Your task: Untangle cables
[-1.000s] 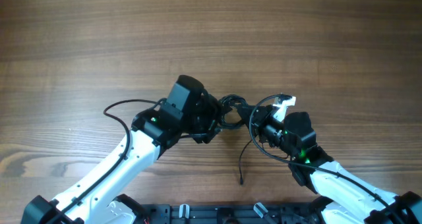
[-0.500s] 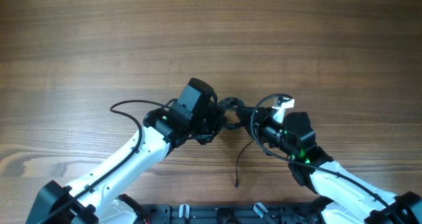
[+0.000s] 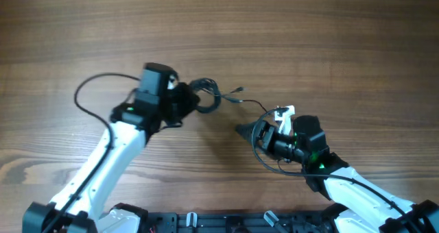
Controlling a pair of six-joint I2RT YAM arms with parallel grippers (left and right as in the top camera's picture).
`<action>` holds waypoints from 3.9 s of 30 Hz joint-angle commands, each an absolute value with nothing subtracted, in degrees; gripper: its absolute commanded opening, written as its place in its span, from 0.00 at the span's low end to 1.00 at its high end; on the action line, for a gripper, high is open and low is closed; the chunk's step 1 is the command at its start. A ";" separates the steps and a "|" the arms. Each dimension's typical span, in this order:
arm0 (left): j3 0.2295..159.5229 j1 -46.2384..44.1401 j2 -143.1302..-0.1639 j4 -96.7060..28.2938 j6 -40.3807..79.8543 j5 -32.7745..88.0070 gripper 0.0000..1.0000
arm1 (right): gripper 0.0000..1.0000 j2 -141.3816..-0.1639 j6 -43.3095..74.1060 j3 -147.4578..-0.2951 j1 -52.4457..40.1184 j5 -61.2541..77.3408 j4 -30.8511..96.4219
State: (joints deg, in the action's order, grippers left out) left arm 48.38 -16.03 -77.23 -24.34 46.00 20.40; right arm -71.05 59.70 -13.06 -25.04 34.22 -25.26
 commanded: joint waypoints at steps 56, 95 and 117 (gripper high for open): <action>49.08 -21.15 -71.75 -27.42 -1.72 27.09 0.04 | 0.04 -71.79 62.46 -13.02 -28.27 47.72 -52.47; 49.08 -20.29 -71.66 -25.50 -1.02 52.51 0.04 | 0.73 -71.79 69.01 -13.02 -28.27 29.23 -46.68; 49.08 -9.21 -71.68 -44.40 -40.16 68.60 0.04 | 0.99 -71.79 35.55 -13.02 -27.35 36.01 -45.32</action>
